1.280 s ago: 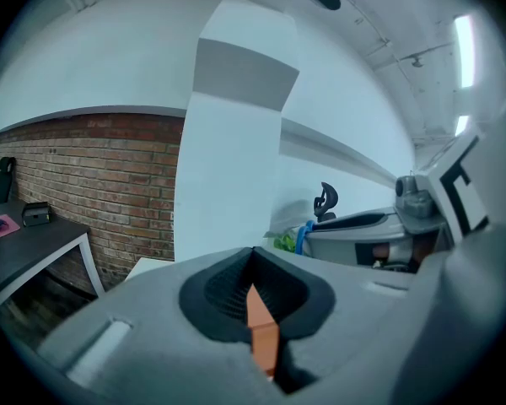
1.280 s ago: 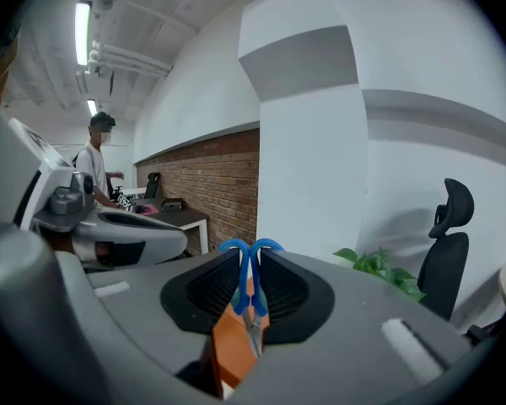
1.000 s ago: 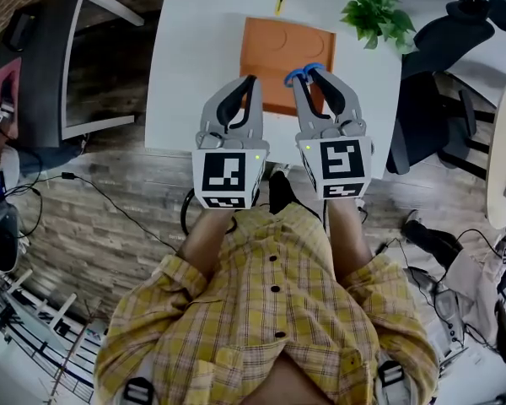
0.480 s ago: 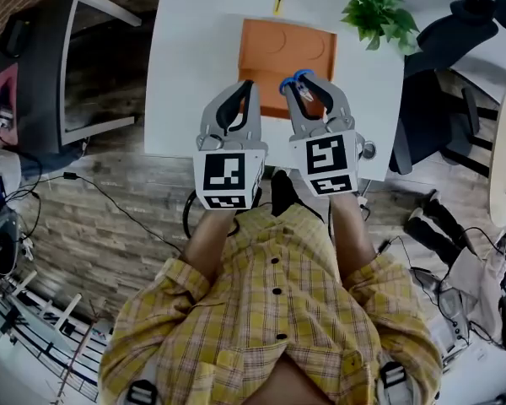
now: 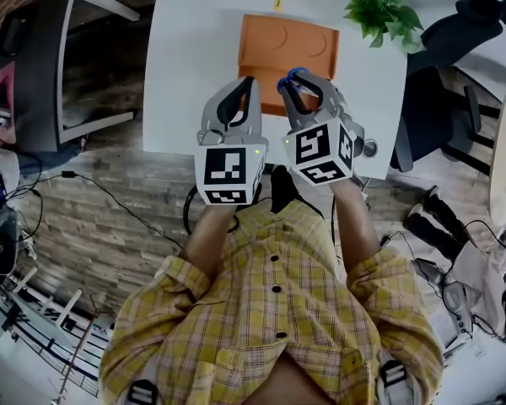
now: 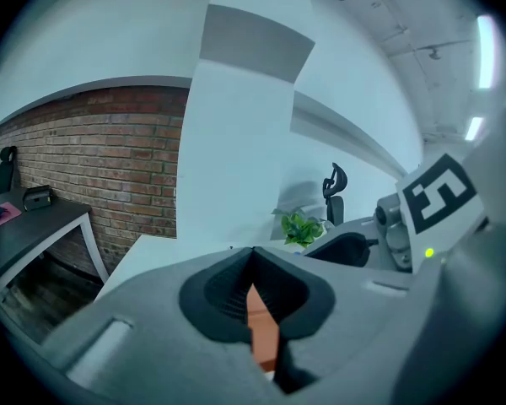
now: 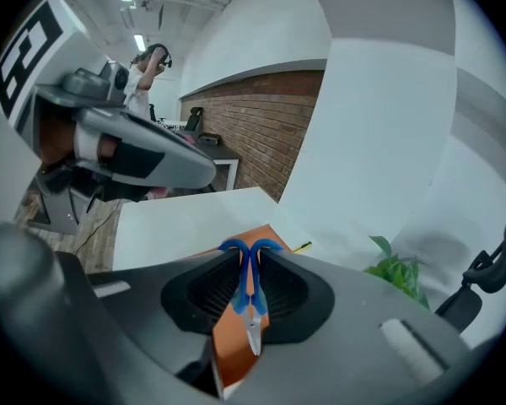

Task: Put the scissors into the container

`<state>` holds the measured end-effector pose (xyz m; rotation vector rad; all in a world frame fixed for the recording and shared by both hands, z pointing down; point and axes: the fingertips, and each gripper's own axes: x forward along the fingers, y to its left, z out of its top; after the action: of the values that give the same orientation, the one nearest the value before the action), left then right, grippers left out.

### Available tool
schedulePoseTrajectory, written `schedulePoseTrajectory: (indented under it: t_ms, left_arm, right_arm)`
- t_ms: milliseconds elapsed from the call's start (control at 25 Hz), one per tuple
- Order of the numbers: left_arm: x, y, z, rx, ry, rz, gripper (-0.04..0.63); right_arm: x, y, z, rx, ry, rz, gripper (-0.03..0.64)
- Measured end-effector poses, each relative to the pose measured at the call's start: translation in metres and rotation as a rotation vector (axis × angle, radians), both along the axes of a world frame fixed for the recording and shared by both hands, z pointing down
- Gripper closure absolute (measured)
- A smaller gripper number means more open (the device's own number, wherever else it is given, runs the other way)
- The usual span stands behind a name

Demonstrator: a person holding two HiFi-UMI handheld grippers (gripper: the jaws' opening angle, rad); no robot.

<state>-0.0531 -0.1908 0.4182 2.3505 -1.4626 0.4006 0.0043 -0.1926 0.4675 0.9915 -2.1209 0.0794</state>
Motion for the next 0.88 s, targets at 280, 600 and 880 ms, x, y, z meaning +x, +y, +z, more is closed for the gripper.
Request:
schedulePoseTrajectory:
  t_ms: [280,600,880]
  left_arm:
    - [-0.003,-0.002,0.004,-0.013,-0.003,-0.009,0.591]
    - [-0.006,-0.003,0.010,-0.023,-0.010,-0.020,0.591]
    - [-0.008,-0.002,0.017,-0.039,-0.014,-0.035,0.591]
  right_arm:
    - [-0.010,0.005,0.019,-0.024,0.105,-0.114,0.535]
    - [-0.013,0.011,0.051,-0.075,0.216,-0.214,0.535]
    - [-0.017,0.017,0.076,-0.117,0.290,-0.296,0.535]
